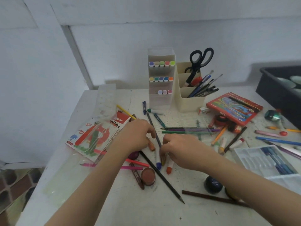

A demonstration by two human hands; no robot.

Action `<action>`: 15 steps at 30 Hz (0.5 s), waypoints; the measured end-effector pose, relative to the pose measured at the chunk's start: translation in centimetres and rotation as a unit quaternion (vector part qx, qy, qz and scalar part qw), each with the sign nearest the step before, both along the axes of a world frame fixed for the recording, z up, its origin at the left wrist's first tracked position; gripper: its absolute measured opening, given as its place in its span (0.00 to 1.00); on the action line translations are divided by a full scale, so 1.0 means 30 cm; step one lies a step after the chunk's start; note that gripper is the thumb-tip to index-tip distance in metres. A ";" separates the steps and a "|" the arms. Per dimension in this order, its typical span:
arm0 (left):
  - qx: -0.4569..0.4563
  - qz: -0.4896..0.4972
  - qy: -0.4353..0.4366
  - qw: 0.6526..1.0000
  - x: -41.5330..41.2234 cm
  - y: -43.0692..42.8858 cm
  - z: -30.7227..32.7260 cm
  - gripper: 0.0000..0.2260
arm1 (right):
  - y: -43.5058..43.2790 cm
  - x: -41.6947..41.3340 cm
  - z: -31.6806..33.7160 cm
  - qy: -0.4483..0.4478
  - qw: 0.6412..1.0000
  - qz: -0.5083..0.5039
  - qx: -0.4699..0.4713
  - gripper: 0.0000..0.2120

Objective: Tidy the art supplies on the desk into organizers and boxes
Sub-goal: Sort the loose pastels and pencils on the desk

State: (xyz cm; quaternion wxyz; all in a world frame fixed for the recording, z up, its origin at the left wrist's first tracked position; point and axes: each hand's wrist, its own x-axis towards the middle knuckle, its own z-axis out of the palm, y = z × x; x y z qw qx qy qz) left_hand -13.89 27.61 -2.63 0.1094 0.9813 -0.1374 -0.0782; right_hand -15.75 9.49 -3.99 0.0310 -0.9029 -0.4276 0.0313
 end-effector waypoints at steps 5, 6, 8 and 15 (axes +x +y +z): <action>0.034 -0.068 -0.021 0.997 0.013 0.010 0.003 0.09 | 0.000 0.001 -0.006 -0.056 0.997 0.018 -0.044 0.12; 0.041 -0.073 -0.017 0.996 0.014 0.014 0.003 0.10 | 0.000 0.004 -0.006 -0.057 0.997 0.019 -0.046 0.12; 0.054 -0.081 -0.010 0.995 0.014 0.015 0.003 0.11 | -0.007 0.012 -0.007 -0.054 0.998 0.019 -0.038 0.12; 0.001 -0.063 0.017 0.998 0.015 0.022 -0.020 0.10 | -0.075 0.034 0.023 0.037 0.995 -0.062 0.066 0.04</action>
